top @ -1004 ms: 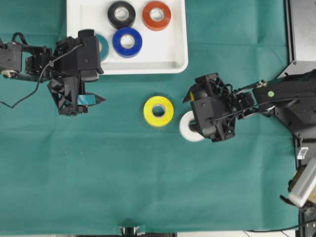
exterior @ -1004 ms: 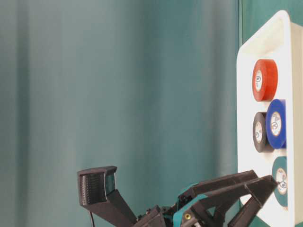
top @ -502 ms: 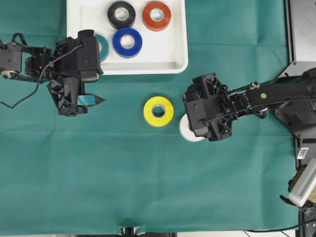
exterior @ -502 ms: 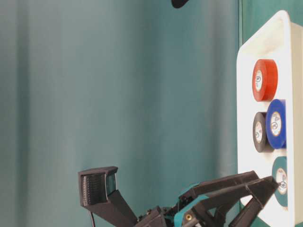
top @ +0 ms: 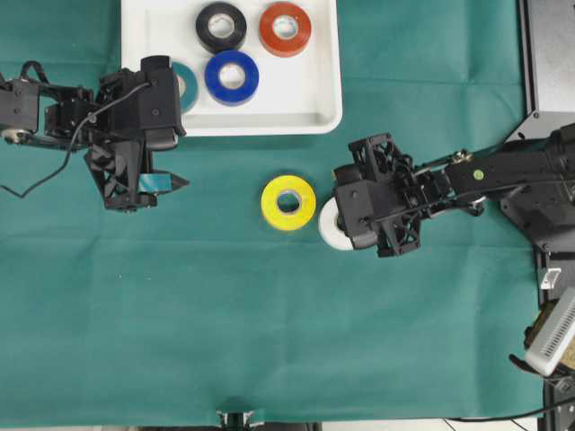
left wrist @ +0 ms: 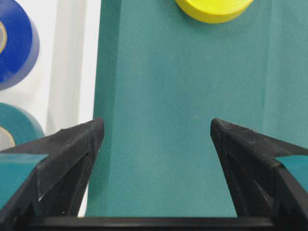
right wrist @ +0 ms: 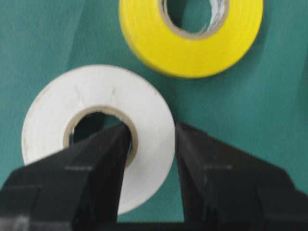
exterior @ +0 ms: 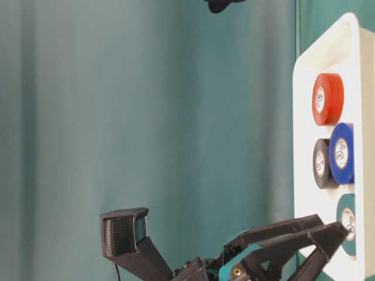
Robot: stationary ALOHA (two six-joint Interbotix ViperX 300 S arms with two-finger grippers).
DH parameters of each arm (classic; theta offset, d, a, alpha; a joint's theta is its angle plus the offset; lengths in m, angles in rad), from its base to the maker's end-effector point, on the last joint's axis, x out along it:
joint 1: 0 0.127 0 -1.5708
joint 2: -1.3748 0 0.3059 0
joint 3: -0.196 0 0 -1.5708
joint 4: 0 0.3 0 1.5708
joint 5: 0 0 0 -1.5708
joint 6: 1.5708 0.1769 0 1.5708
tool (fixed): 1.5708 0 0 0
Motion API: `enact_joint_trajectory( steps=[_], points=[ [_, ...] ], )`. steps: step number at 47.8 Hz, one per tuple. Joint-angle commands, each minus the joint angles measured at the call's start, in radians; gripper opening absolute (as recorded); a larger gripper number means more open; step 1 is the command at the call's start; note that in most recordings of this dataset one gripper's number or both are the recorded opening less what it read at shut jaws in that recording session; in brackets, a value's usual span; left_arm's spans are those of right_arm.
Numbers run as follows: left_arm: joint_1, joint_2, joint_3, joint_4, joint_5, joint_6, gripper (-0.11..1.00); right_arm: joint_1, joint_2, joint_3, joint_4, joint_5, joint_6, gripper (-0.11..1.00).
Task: Put the tape alternately from left to right into the white case.
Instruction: 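Grasp the white tape roll with the right gripper and lift it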
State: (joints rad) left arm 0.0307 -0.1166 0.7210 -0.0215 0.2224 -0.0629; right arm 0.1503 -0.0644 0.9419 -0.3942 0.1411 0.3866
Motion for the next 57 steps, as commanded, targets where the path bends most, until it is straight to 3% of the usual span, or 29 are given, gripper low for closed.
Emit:
enact_joint_trajectory(
  steps=[1,42,57],
  points=[
    [-0.003,-0.014,-0.009,0.000,-0.006,0.000,1.00,0.000,-0.014,-0.018,0.000,-0.003,0.002,0.02],
    [-0.003,-0.014,-0.009,0.000,-0.006,0.000,1.00,0.006,-0.141,-0.075,-0.002,0.092,0.002,0.02],
    [-0.003,-0.014,-0.009,-0.002,-0.006,0.000,1.00,-0.058,-0.141,-0.115,-0.064,0.112,0.000,0.02]
  ],
)
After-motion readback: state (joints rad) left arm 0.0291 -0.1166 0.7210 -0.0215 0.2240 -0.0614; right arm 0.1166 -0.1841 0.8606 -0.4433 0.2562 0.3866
